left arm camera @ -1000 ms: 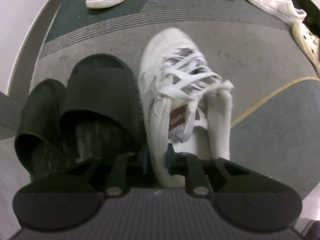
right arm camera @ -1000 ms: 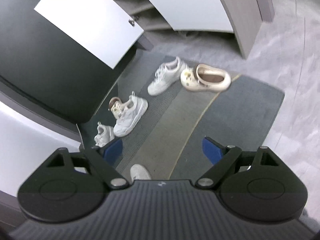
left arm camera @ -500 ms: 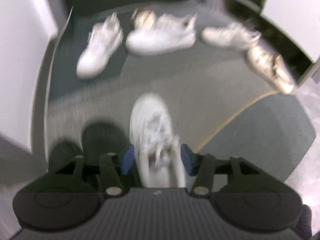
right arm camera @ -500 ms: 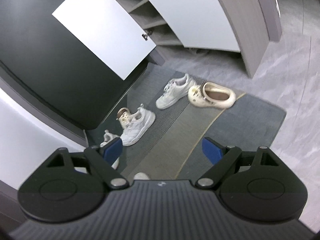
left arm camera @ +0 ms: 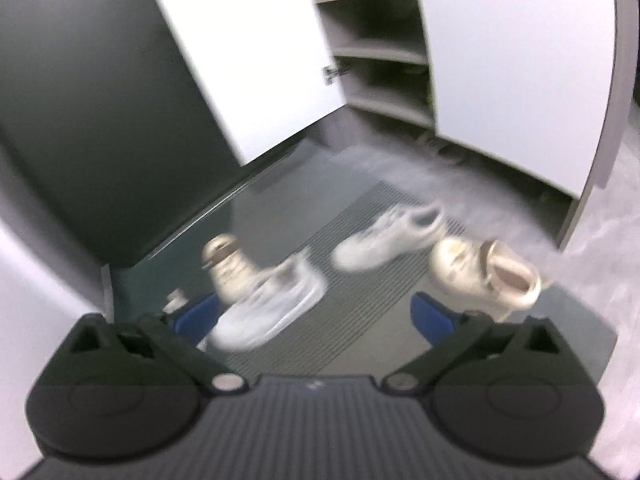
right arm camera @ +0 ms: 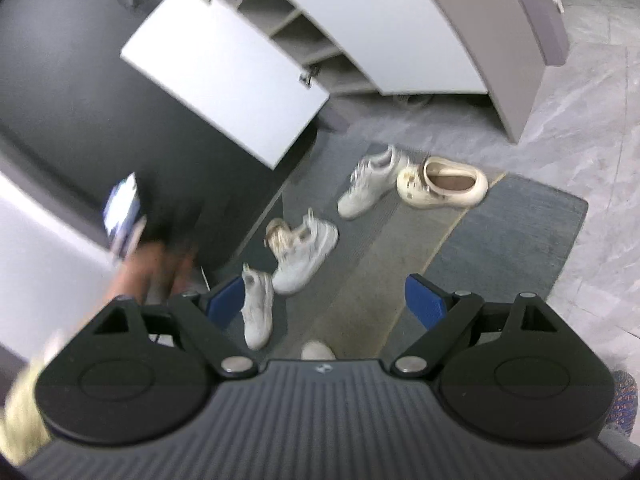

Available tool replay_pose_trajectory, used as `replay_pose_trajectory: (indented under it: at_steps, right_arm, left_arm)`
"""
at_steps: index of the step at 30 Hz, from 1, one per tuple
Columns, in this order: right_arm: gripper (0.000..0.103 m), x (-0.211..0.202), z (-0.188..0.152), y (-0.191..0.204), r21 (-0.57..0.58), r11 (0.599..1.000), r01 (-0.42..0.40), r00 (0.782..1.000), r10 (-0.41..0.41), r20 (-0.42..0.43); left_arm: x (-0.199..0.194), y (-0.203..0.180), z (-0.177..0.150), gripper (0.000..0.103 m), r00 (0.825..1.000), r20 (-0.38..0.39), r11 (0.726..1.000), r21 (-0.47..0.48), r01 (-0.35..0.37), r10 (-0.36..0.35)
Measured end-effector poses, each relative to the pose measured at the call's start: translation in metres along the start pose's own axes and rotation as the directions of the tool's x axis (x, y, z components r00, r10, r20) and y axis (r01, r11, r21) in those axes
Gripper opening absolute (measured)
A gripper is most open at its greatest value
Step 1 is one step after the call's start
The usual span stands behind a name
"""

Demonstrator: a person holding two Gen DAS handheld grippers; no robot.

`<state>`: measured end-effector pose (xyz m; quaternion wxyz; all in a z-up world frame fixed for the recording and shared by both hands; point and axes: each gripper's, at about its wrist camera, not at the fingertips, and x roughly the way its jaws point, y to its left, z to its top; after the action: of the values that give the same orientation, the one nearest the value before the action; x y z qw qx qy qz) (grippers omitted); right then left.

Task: Organize scattered shoes

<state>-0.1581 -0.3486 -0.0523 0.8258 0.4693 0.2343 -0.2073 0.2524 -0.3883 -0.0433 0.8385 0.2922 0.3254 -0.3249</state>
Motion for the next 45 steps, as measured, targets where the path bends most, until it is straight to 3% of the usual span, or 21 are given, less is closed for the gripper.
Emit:
replay_pose_trajectory:
  at_steps: [5, 9, 13, 18, 21, 25, 29, 31, 32, 39, 45]
  right_arm:
    - [0.103, 0.031, 0.008, -0.023, 0.064, 0.993, 0.095, 0.991, -0.088, -0.096]
    - [0.103, 0.056, 0.025, -0.051, 0.154, 0.975, 0.162, 0.982, -0.144, -0.126]
    - [0.103, 0.088, 0.043, -0.072, 0.218, 0.961, 0.170, 0.972, -0.128, -0.195]
    - [0.103, 0.118, 0.064, -0.102, 0.292, 0.931, 0.218, 0.958, -0.147, -0.246]
    - [0.103, 0.131, 0.078, -0.118, 0.353, 0.904, 0.241, 0.956, -0.158, -0.246]
    - [0.103, 0.148, 0.089, -0.128, 0.385, 0.891, 0.241, 0.958, -0.155, -0.241]
    - [0.103, 0.165, 0.091, -0.136, 0.411, 0.873, 0.263, 0.949, -0.157, -0.274]
    - [0.103, 0.168, 0.096, -0.141, 0.428, 0.860, 0.279, 0.945, -0.166, -0.282]
    - [0.103, 0.169, 0.096, -0.142, 0.433, 0.856, 0.284, 0.944, -0.170, -0.283]
    - [0.103, 0.175, 0.095, -0.137, 0.432, 0.860, 0.271, 0.946, -0.155, -0.286]
    - [0.103, 0.159, 0.089, -0.124, 0.412, 0.881, 0.232, 0.957, -0.132, -0.257]
  left_arm:
    - [0.111, -0.093, 0.049, 0.103, 0.998, 0.003, 0.997, 0.055, 0.056, -0.056]
    - [0.193, -0.130, 0.048, 0.103, 0.995, -0.015, 0.993, 0.064, 0.098, -0.097]
    - [0.272, -0.156, 0.041, 0.098, 0.991, -0.049, 0.990, 0.060, 0.126, -0.123]
    - [0.347, -0.154, 0.037, 0.074, 0.978, -0.154, 0.990, -0.019, 0.142, -0.144]
    - [0.386, -0.155, 0.044, 0.062, 0.973, -0.185, 0.990, 0.003, 0.138, -0.135]
    - [0.422, -0.157, 0.050, 0.060, 0.962, -0.208, 0.984, -0.016, 0.179, -0.178]
    - [0.451, -0.166, 0.044, 0.055, 0.946, -0.263, 0.981, -0.018, 0.191, -0.189]
    - [0.462, -0.167, 0.040, 0.042, 0.932, -0.275, 0.971, -0.050, 0.233, -0.238]
    - [0.464, -0.165, 0.039, 0.024, 0.922, -0.271, 0.961, -0.069, 0.267, -0.276]
    - [0.446, -0.147, 0.049, 0.021, 0.915, -0.271, 0.954, -0.078, 0.289, -0.299]
    - [0.398, -0.113, 0.051, 0.024, 0.923, -0.246, 0.954, -0.031, 0.299, -0.297]
